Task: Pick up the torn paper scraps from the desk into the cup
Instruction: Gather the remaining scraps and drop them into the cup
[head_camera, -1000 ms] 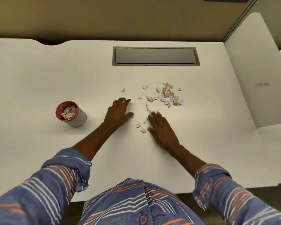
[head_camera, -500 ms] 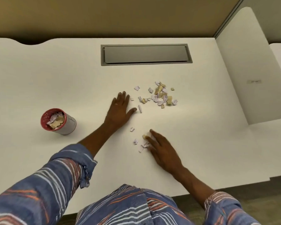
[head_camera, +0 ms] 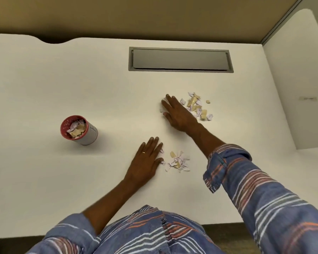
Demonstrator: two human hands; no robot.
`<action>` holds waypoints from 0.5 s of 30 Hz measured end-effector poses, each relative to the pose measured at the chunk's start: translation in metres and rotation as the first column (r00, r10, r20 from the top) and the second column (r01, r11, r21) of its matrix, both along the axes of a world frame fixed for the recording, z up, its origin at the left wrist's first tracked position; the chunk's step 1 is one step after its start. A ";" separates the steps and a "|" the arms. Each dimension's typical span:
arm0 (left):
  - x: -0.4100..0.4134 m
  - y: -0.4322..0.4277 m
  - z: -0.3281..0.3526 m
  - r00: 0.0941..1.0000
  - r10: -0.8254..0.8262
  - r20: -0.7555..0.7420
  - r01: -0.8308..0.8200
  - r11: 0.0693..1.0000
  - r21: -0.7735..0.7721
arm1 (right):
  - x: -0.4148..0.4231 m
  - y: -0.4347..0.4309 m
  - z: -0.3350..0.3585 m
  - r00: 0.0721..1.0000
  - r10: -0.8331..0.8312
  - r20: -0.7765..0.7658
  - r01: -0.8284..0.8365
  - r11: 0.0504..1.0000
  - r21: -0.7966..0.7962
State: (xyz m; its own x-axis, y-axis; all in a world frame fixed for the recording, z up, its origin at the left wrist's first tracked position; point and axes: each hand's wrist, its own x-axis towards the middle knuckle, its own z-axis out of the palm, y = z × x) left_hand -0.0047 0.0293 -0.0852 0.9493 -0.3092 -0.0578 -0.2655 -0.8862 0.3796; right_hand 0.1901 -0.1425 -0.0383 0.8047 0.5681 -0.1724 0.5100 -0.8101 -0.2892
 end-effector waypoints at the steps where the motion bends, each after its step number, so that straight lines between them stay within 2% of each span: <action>1: 0.001 0.000 0.002 1.000 0.021 0.003 -0.021 0.999 -0.025 | 0.000 0.001 -0.001 1.000 0.008 -0.013 -0.008 1.000 -0.008; 5: 0.011 0.005 0.014 0.995 0.087 0.042 -0.082 0.990 -0.115 | -0.031 -0.007 0.000 1.000 0.019 0.007 -0.019 0.998 0.068; 11: 0.062 0.005 0.032 0.991 0.118 0.058 -0.111 0.987 -0.114 | -0.114 -0.044 0.001 0.994 0.111 -0.001 -0.110 0.985 0.135; 13: 0.081 0.002 0.035 0.994 0.079 0.078 -0.073 0.994 -0.082 | -0.125 -0.058 0.003 0.998 0.050 0.032 -0.055 0.983 0.174; 15: 0.099 -0.003 0.036 0.998 0.020 0.061 -0.018 0.999 -0.033 | -0.122 -0.069 0.004 0.995 -0.086 0.054 0.074 0.977 0.199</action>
